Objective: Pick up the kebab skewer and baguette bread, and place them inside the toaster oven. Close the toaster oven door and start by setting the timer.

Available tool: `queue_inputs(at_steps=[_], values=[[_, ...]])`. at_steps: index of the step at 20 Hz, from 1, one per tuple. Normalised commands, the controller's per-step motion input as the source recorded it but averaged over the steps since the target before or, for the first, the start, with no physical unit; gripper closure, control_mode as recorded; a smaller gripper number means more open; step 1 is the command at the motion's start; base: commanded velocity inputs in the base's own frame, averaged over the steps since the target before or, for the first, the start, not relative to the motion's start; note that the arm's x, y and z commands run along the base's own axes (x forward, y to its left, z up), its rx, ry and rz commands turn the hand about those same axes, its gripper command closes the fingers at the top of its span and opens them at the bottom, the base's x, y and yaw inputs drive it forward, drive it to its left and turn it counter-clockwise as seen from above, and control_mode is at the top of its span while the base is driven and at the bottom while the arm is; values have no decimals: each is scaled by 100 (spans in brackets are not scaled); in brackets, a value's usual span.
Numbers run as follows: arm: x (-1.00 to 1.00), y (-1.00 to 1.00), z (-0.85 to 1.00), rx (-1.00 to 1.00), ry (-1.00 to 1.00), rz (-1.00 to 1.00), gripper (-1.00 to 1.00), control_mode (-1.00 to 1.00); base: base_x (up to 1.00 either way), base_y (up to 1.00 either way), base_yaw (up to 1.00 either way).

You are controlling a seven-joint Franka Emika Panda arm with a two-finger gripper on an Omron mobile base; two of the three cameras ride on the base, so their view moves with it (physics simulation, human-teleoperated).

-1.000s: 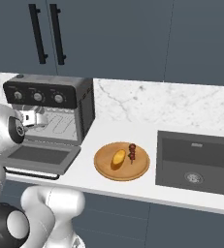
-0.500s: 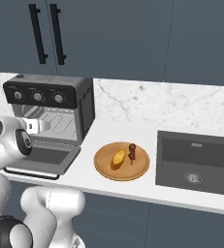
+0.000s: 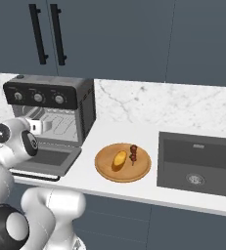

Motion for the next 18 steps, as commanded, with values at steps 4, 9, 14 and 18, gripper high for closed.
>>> queue_inputs(at_steps=[4, 9, 14, 18], values=[[24, 26, 0, 4, 0, -1, -100, -100, 0, 0, 0], [28, 2, 0, 6, 0, -1, -100, -100, 0, 0, 0], [17, 0, -12, 5, 0, -2, -100, -100, 0, 0, 0], [28, 0, -7, 2, 0, -2, -100, -100, 0, 0, 0]])
